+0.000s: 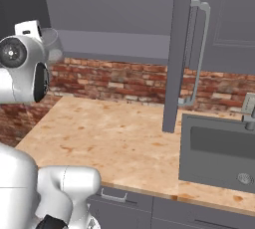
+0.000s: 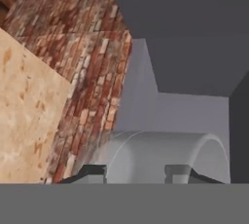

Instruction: There is a bowl on the dining counter. Grab a lemon wedge from the fridge and place it in the bowl. Then get the liquor bottle and glass cup from the cabinet and place them next to the bowl.

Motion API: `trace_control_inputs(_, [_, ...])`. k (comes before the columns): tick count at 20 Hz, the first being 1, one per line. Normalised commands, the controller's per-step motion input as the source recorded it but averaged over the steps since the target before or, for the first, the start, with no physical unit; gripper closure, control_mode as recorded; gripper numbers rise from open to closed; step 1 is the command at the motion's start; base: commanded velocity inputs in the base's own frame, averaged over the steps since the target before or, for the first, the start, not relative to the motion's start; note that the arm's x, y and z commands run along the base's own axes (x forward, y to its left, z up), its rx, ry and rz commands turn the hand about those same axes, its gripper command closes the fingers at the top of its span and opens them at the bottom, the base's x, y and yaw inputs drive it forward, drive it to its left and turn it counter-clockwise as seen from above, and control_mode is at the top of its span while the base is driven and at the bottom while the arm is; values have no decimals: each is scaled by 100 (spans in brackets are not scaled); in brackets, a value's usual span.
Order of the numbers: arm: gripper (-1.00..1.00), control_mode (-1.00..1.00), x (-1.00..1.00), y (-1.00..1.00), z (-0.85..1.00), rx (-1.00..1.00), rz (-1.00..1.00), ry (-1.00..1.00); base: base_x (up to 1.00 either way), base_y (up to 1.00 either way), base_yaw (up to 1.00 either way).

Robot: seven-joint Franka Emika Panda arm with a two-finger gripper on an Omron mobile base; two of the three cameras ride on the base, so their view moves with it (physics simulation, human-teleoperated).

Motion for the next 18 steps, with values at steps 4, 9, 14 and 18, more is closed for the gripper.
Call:
trace_control_inputs(4, [100,-100,-75,-16,0,9,0,3,0,0,0])
trace_control_inputs(9, [100,-100,-75,-13,0,8,0,2,0,0,0])
trace_control_inputs(14, [100,-100,-59,-4,0,5,0,8,0,0,0])
trace_control_inputs(18, [100,-100,-46,0,0,2,0,14,0,0,0])
